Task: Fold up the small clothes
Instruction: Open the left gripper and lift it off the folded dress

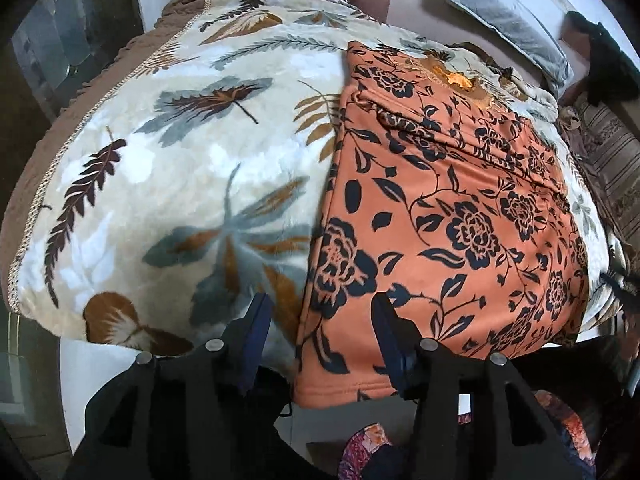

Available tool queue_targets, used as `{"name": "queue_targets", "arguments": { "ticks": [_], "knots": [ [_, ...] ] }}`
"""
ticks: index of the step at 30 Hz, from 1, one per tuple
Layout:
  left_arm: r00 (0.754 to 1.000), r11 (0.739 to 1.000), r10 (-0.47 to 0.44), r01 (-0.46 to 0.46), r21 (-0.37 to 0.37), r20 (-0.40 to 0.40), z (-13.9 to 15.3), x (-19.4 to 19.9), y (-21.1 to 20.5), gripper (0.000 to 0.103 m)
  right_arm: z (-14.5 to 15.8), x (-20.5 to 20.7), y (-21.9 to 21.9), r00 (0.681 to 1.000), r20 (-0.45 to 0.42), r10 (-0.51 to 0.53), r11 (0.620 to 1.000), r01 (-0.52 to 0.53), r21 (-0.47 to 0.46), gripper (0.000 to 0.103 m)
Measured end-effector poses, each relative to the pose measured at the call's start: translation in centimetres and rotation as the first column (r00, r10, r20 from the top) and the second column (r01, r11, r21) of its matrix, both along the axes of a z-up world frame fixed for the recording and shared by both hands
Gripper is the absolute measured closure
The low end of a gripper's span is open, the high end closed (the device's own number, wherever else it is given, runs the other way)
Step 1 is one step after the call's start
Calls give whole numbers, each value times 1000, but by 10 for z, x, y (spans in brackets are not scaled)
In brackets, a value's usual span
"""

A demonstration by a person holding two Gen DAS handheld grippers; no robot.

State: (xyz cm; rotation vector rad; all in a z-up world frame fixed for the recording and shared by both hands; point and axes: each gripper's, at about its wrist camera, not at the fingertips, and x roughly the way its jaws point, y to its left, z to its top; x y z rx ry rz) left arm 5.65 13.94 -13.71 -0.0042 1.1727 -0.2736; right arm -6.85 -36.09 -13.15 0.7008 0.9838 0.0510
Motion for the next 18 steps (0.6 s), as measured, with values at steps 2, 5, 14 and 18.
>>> {"name": "queue_targets", "arguments": {
  "ticks": [2, 5, 14, 18],
  "knots": [
    [1000, 1000, -17, 17, 1, -7, -2, 1, -3, 49, -11, -13, 2, 996, -84, 3, 1000, -5, -24, 36],
    [999, 999, -37, 37, 7, -26, -10, 1, -7, 49, -31, -25, 3, 987, -160, 3, 999, -8, -32, 36],
    [998, 999, -30, 32, 23, -60, -21, -5, -1, 49, -86, -9, 21, 950, -309, -29, 999, 20, -33, 41],
    [997, 998, -41, 44, 37, -65, -20, -8, 3, 49, -67, -11, 34, 961, -269, 57, 998, -60, -5, 88]
  ]
}}
